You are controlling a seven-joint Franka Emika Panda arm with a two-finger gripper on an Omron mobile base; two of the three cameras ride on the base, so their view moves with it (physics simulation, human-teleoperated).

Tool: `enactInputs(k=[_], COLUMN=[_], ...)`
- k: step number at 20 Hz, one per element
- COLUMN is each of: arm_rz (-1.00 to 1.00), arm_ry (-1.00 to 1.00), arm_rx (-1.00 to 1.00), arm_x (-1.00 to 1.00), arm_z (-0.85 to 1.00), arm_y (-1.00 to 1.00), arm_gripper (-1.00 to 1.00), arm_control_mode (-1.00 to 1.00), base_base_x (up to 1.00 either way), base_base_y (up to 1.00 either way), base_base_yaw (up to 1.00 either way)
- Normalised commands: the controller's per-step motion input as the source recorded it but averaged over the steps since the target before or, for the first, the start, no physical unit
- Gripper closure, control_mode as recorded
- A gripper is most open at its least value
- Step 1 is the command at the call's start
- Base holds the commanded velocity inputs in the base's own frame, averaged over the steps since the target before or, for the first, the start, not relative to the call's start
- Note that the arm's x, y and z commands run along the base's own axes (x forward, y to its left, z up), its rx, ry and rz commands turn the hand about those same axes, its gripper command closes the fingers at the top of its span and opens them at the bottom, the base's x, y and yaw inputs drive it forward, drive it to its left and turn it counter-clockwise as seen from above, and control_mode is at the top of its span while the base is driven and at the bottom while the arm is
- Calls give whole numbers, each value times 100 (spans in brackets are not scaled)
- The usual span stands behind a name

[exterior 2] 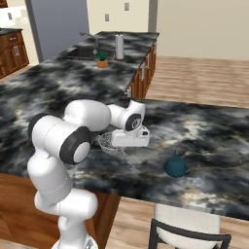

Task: Pick the teapot and strainer and place them in the sink. Then turn on the water.

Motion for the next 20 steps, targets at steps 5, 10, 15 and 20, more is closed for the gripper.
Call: enactInputs(k=[5,10,15,20], arm_rz=[7,9,10,10], arm_ry=[-2,0,-1,-7], arm_rx=[0,0,0,0], arm_x=[-19,-5,0,0], arm_z=[-4,0,0,0], arm_y=[2,8,5,7], arm_gripper=[-100,-100,-100,-100], arm_control_mode=[-100,-100,-100,-100], base_base_x=[0,0,0,0], base_base_y=[0,0,0,0], base_base_yaw=[0,0,0,0])
